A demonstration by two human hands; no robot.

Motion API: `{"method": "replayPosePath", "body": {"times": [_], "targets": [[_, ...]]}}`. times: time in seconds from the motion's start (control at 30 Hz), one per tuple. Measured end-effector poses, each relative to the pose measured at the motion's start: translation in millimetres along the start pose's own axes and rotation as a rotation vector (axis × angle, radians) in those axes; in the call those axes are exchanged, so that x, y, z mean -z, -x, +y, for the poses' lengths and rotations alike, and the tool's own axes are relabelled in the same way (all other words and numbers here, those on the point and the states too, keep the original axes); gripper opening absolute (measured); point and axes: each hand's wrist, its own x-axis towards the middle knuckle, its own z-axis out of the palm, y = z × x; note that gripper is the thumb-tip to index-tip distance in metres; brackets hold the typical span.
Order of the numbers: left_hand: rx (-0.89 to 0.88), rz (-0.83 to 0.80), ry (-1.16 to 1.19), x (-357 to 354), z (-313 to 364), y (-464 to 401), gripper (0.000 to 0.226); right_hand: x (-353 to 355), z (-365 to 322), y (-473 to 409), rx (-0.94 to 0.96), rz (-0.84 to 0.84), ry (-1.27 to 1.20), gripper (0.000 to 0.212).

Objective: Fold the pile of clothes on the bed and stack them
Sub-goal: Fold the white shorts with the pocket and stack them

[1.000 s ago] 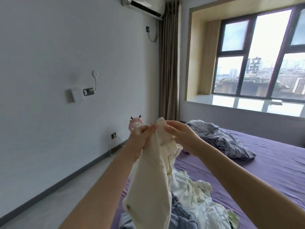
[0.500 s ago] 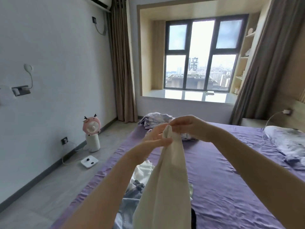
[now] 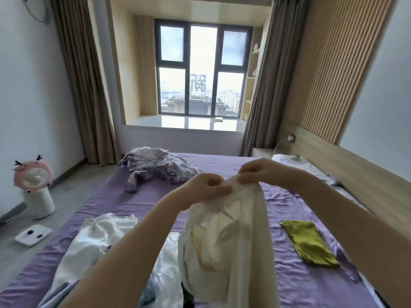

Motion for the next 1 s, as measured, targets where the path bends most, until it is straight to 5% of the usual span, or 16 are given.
{"method": "replayPosePath", "body": {"times": [0.17,0.33,0.43,0.63,0.73,0.83,1.0], "targets": [[0.189,-0.119,-0.085,-41,-16,-18,0.024,76,46,54,-0.004,0.129,-0.008,0.015],[0.142,-0.032,-0.146,-103,12,-56,0.029,83,105,78,-0.123,-0.151,0.270,0.012],[0.146,0.009,-0.189,-134,22,-78,0.031,83,133,88,-0.145,-0.183,0.354,0.014],[0.224,0.074,-0.204,-174,20,-94,0.028,91,147,108,-0.114,-0.262,0.266,0.059],[0.254,0.046,-0.204,-183,30,-101,0.032,69,158,92,0.030,-0.116,0.298,0.035],[0.295,-0.035,-0.118,-174,33,-95,0.034,75,166,89,0.062,-0.085,0.080,0.012],[0.364,-0.214,-0.049,-159,11,-70,0.013,108,178,101,0.009,-0.042,-0.090,0.015]]}}
